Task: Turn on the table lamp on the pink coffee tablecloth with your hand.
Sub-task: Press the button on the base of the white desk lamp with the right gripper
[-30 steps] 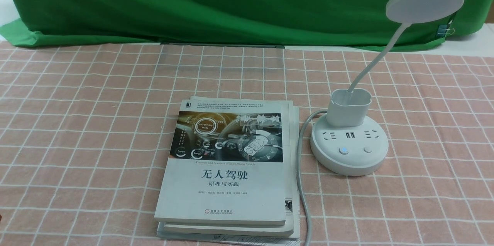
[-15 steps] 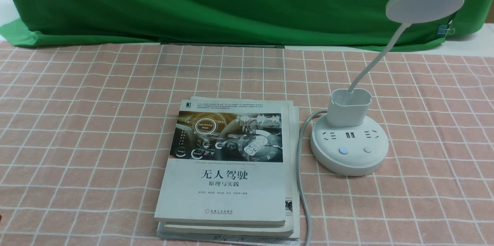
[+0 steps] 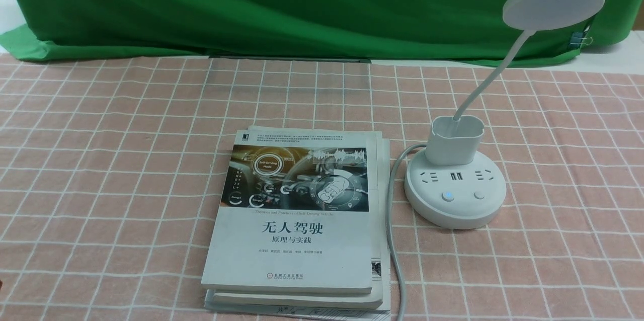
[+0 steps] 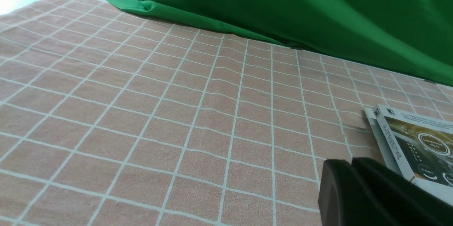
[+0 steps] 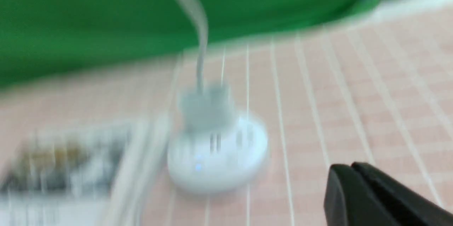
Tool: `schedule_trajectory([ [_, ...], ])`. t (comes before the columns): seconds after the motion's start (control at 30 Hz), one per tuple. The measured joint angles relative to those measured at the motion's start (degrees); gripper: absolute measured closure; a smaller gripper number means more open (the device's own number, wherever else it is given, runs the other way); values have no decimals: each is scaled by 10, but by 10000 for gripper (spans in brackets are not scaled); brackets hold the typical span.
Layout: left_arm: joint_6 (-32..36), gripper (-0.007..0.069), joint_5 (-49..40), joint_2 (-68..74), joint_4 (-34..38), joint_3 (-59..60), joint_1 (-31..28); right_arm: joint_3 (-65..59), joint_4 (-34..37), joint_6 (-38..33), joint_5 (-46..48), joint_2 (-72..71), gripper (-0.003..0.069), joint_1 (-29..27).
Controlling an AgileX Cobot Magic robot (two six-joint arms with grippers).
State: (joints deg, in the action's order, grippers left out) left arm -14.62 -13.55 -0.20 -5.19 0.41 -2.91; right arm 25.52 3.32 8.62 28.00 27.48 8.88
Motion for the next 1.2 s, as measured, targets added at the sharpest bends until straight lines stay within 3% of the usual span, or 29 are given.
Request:
schedule_trajectory([
  [0.1,0,606,0,0,0,0,0,87,0,-55,88,150,611,33],
  [0.33,0,606,0,0,0,0,0,219,6,-143,134,395,603,45],
  [0.67,0,606,0,0,0,0,0,255,111,-208,107,527,631,46],
  [1.2,0,606,0,0,0,0,0,356,108,-216,30,710,627,71],
])
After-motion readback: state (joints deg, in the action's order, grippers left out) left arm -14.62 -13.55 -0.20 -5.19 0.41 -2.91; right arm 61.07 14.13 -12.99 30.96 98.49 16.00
